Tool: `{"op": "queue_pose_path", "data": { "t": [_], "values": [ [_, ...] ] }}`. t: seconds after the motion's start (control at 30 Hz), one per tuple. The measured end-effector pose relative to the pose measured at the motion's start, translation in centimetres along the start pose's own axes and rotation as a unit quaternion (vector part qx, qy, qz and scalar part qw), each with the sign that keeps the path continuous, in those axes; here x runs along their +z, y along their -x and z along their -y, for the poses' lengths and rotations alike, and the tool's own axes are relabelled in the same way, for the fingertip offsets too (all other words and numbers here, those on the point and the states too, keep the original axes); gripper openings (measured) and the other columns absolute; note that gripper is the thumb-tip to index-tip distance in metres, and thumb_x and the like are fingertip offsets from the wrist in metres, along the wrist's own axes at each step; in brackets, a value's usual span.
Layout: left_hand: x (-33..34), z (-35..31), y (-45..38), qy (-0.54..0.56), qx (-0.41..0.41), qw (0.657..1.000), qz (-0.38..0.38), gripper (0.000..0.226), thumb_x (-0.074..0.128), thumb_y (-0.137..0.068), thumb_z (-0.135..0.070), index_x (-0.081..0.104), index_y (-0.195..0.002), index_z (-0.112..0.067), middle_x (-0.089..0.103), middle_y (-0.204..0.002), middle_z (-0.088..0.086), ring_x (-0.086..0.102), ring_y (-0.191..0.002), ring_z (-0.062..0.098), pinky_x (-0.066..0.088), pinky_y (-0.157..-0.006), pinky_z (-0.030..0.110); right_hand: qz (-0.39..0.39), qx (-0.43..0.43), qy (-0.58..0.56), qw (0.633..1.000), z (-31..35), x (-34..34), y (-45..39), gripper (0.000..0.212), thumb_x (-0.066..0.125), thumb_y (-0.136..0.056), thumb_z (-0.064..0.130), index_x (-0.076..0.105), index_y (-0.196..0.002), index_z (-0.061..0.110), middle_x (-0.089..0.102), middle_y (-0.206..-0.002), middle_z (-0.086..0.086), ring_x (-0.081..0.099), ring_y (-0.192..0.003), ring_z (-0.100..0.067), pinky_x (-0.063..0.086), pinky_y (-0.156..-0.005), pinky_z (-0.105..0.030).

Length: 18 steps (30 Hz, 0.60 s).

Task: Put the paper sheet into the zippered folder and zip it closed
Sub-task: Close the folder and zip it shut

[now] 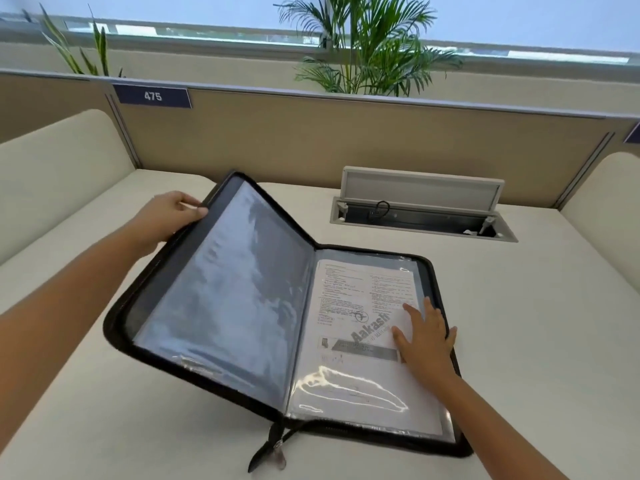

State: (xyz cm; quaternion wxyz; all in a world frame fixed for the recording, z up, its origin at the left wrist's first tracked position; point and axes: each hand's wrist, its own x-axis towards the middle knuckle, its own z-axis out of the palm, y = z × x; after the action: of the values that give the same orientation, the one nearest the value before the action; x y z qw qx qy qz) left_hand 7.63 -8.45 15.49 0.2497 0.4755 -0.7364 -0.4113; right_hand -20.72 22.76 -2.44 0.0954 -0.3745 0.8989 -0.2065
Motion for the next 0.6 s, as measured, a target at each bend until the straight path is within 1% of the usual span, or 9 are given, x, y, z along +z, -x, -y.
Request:
{"op": "queue_pose_path", "data": {
  "t": [0.1,0.2,0.3,0.37,0.4,0.43,0.5,0.53,0.6],
  "values": [
    [1.4,-2.8,1.5,0.063,0.035,0.997,0.015,0.019,0.057,-0.089,-0.031,0.058,-0.102,-0.018,0.061,-0.088,0.000,0.058,-0.071,0.010,0.050,-0.055,0.023,-0.007,-0.028,-0.023,0.999,0.6,-0.8,0.6,0.051,0.050,-0.092,0.036,0.034,-0.139,0.026,0.006,-0.157,-0.006,0.002,-0.145,-0.027,-0.003,-0.115,-0.052],
    [3.2,-5.2,2.8,0.128,0.056,0.988,0.059,0.021,0.049,-0.092,-0.034,0.060,-0.100,-0.017,0.060,-0.086,-0.001,0.056,-0.061,0.007,0.046,-0.050,0.021,-0.009,-0.052,-0.117,0.992,1.3,-2.0,1.5,0.045,0.053,-0.092,0.029,0.040,-0.135,0.024,0.015,-0.156,-0.006,0.011,-0.144,-0.024,0.003,-0.117,-0.051],
    [4.9,-7.1,4.0,0.167,0.081,0.977,0.104,0.017,0.047,-0.094,-0.031,0.059,-0.094,-0.019,0.061,-0.086,-0.003,0.060,-0.057,0.001,0.045,-0.041,0.013,0.015,-0.039,-0.242,0.969,2.1,-4.1,2.3,0.039,0.053,-0.092,0.029,0.044,-0.130,0.027,0.027,-0.152,-0.004,0.026,-0.139,-0.019,0.022,-0.114,-0.044],
    [6.4,-8.1,4.5,0.172,0.099,0.971,0.132,0.017,0.048,-0.094,-0.028,0.058,-0.098,-0.015,0.063,-0.089,-0.002,0.063,-0.060,-0.001,0.047,-0.044,0.012,0.044,-0.015,-0.315,0.948,2.8,-6.0,2.7,0.032,0.049,-0.092,0.035,0.047,-0.124,0.032,0.040,-0.145,-0.002,0.043,-0.127,-0.016,0.035,-0.101,-0.033],
    [7.2,-8.5,4.8,0.174,0.104,0.969,0.143,0.019,0.048,-0.094,-0.026,0.058,-0.102,-0.012,0.064,-0.092,-0.001,0.064,-0.062,0.000,0.048,-0.047,0.013,0.061,-0.002,-0.346,0.936,3.2,-7.0,2.9,0.031,0.047,-0.092,0.040,0.048,-0.121,0.034,0.044,-0.142,-0.001,0.047,-0.121,-0.013,0.035,-0.097,-0.031],
    [8.0,-8.8,5.0,0.176,0.106,0.967,0.153,0.022,0.048,-0.094,-0.024,0.057,-0.107,-0.009,0.064,-0.095,0.001,0.065,-0.065,0.002,0.050,-0.049,0.014,0.077,0.007,-0.375,0.924,3.5,-7.9,3.0,0.035,0.043,-0.089,0.048,0.047,-0.121,0.035,0.046,-0.141,0.002,0.049,-0.118,-0.011,0.033,-0.098,-0.032],
    [9.6,-9.3,5.6,0.171,0.104,0.964,0.176,0.027,0.048,-0.094,-0.020,0.053,-0.115,-0.004,0.064,-0.102,0.005,0.066,-0.075,0.009,0.054,-0.057,0.019,0.104,0.018,-0.427,0.898,3.5,-9.5,3.0,0.052,0.031,-0.081,0.061,0.047,-0.123,0.034,0.045,-0.141,0.005,0.052,-0.117,-0.012,0.025,-0.109,-0.044],
    [10.4,-9.4,5.9,0.165,0.103,0.962,0.189,0.028,0.048,-0.094,-0.019,0.053,-0.116,-0.003,0.064,-0.106,0.007,0.066,-0.080,0.013,0.056,-0.063,0.023,0.116,0.016,-0.450,0.885,3.2,-10.2,3.1,0.057,0.026,-0.080,0.062,0.048,-0.124,0.032,0.046,-0.141,0.005,0.053,-0.118,-0.013,0.020,-0.113,-0.049],
    [12.0,-9.0,6.4,0.150,0.100,0.960,0.212,0.024,0.049,-0.093,-0.018,0.054,-0.113,-0.005,0.063,-0.111,0.010,0.065,-0.090,0.019,0.056,-0.074,0.031,0.139,0.013,-0.497,0.856,2.7,-11.7,3.2,0.064,0.019,-0.081,0.063,0.049,-0.126,0.028,0.050,-0.138,0.004,0.054,-0.119,-0.016,0.016,-0.114,-0.050]
  ]
}}
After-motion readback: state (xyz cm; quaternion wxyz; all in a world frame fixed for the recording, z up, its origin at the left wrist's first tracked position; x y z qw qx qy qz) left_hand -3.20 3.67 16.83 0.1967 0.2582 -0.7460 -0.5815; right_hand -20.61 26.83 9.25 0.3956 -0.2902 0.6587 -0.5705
